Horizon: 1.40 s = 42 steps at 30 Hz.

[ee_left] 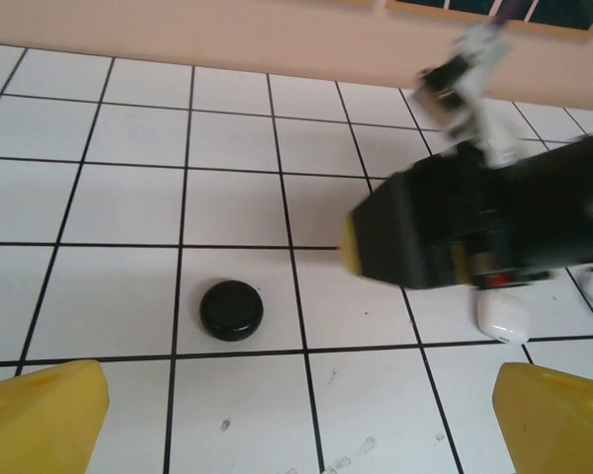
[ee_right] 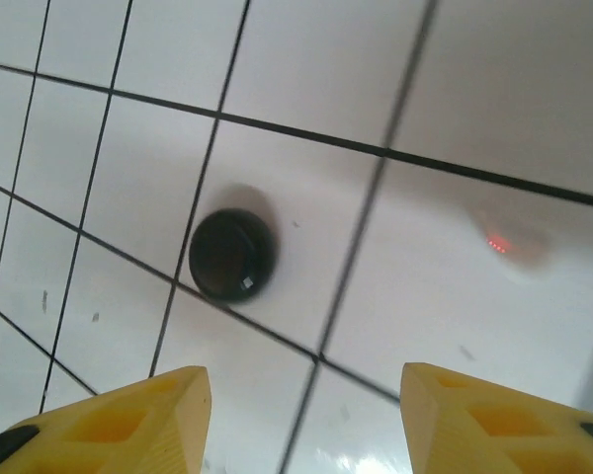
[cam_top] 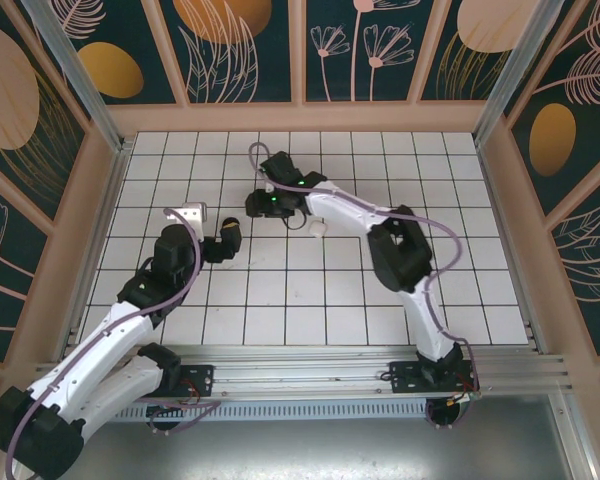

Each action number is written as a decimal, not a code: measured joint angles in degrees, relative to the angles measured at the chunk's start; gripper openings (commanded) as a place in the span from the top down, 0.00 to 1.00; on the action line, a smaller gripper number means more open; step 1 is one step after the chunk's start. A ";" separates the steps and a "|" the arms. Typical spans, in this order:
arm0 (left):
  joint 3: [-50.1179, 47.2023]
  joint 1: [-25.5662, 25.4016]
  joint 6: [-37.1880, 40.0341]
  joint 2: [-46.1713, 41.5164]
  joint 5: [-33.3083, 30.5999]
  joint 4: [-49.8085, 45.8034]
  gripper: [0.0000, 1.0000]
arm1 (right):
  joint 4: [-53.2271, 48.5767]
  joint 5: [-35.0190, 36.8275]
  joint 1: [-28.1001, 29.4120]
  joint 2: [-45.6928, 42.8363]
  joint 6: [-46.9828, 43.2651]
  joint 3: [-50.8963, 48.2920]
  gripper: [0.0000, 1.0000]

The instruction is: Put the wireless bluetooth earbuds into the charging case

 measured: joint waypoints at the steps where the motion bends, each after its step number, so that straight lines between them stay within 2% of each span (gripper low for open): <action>1: 0.17 0.00 0.04 0.68 0.74 0.09 0.01 | 0.09 1.16 -0.55 -3.26 0.72 -3.17 0.44; 6: 1.90 0.00 0.24 7.34 6.32 1.18 0.02 | 0.31 6.27 -5.18 -15.91 5.62 -16.79 0.41; 12: 6.23 0.00 0.39 15.91 12.13 1.51 0.02 | -4.02 9.53 -8.85 -16.98 10.27 -22.75 0.39; 16: 7.91 0.00 0.81 18.34 15.61 1.51 0.06 | -5.70 9.70 -8.81 -14.78 11.85 -22.25 0.36; 23: 7.26 0.00 1.01 18.32 19.98 1.95 0.06 | -7.58 9.97 -8.70 -7.15 13.22 -16.65 0.33; 33: 5.95 0.00 1.55 16.92 20.79 1.95 0.07 | -9.68 11.63 -7.50 -0.35 13.40 -11.30 0.33; 38: 5.95 0.00 1.86 16.94 20.87 2.03 0.06 | -10.38 12.85 -7.19 0.70 13.22 -9.64 0.38; 42: 5.46 0.00 1.84 16.94 21.68 3.69 0.03 | -10.82 13.70 -7.17 0.76 12.92 -9.66 0.46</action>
